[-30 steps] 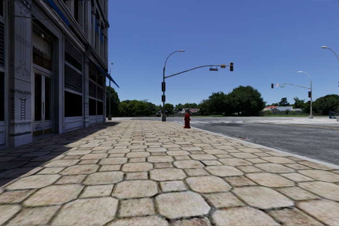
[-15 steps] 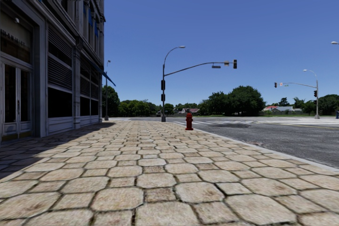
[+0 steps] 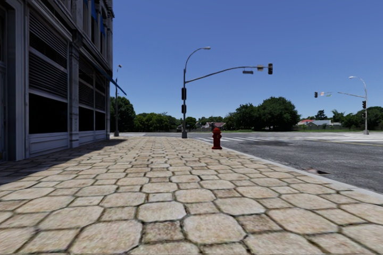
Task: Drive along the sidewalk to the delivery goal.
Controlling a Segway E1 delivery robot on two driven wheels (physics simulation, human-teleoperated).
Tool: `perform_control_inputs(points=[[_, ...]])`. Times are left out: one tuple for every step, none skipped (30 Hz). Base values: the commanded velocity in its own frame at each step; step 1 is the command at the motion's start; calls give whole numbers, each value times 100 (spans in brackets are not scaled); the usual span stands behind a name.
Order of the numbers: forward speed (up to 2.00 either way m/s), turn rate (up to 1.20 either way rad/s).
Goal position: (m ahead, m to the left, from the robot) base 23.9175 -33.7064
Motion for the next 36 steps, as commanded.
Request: perform_control_inputs(points=[[195,10],[195,10],[195,10],[195,10],[195,11],[195,12],[195,12],[195,12],[195,13],[195,13],[195,13],[195,13],[195,13],[195,13],[195,13],[195,13],[195,15],[195,18],[195,19],[195,19],[195,19],[195,19],[195,19],[195,19],[195,19],[195,19],[195,19],[195,20],[195,20],[195,20],[195,20],[195,20],[195,20],[195,20],[195,20],[195,20]])
